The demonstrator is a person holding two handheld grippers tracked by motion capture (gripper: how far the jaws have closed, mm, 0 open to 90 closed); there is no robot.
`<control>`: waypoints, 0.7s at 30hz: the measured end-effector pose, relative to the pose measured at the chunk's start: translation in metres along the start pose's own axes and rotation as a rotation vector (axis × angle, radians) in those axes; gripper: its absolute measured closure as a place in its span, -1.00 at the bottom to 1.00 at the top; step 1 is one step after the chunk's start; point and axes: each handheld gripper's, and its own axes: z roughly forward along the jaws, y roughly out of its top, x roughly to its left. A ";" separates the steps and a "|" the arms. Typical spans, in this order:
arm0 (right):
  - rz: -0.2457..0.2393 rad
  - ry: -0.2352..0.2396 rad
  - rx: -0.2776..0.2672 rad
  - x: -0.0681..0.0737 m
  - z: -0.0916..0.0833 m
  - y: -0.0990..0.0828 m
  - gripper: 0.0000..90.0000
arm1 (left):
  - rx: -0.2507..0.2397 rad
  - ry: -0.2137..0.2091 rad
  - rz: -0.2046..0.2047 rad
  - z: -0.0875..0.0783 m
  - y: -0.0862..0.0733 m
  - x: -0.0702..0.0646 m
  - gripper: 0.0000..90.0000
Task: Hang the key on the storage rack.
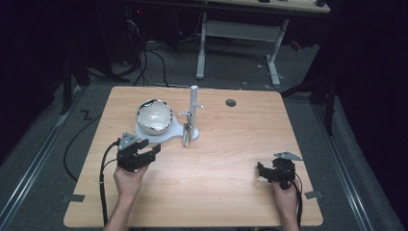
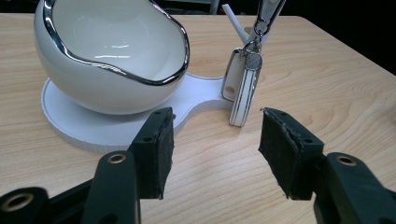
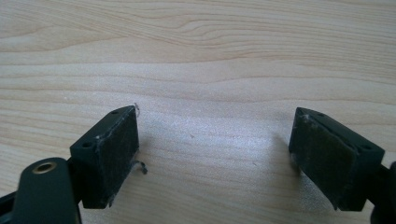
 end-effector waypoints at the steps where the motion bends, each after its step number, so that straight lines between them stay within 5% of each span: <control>1: 0.000 0.000 0.000 0.000 0.000 0.000 -0.64 | -0.001 0.001 -0.002 -0.001 -0.001 0.000 0.00; 21: 0.001 -0.001 0.000 0.000 0.000 0.000 -0.64 | 0.009 0.023 -0.018 -0.004 -0.011 0.006 0.00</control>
